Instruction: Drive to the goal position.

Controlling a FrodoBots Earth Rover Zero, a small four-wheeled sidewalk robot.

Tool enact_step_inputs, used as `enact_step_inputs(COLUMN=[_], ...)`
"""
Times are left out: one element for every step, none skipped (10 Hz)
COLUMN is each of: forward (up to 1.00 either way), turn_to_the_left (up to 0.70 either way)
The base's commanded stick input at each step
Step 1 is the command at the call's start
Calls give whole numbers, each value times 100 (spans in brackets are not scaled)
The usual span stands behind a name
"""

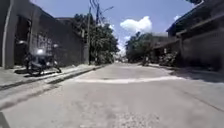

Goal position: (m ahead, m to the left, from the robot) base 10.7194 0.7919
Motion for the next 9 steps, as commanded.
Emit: enact_step_inputs(forward=[100,100,100,100,100,100,100,100,100], turn_to_the_left=[4,4,4,-21,-18,4,4,4,4])
